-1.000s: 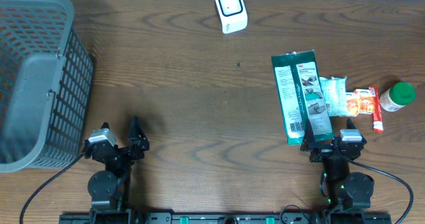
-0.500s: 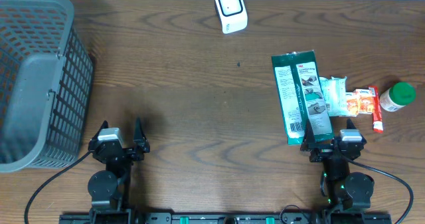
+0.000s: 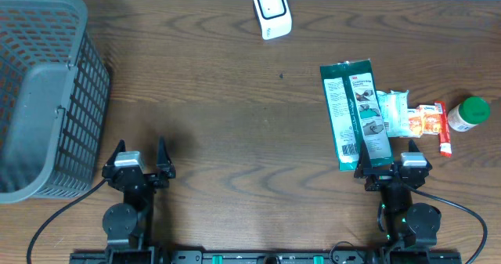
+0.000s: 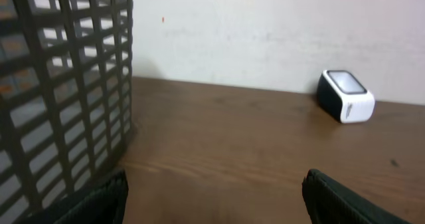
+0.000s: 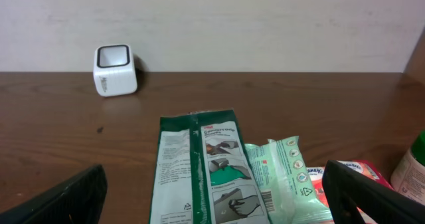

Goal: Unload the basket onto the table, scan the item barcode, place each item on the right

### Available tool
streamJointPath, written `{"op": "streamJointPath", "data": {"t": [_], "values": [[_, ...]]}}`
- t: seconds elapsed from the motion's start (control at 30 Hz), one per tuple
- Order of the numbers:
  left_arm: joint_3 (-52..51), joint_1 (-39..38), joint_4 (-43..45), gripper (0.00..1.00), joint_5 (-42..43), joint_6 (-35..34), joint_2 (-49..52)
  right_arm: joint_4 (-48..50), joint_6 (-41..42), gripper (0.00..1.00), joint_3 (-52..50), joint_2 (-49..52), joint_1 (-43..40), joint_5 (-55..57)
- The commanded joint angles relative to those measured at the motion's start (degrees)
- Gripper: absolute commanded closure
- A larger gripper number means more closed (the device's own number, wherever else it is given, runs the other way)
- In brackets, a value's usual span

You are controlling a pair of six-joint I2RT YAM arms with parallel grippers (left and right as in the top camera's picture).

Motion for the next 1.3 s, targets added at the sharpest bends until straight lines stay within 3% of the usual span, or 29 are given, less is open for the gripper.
{"op": "streamJointPath", "data": {"t": [0.0, 1.27], "values": [[-0.39, -0.07, -3.15, 0.15, -0.48, 1.22, -0.5, -0.24, -0.02, 0.01, -0.04, -0.35, 0.76, 0.35], [-0.39, -0.07, -5.9, 0.15, -0.48, 1.2, -0.35, -0.24, -0.02, 0.01, -0.04, -0.35, 0.76, 0.35]]}}
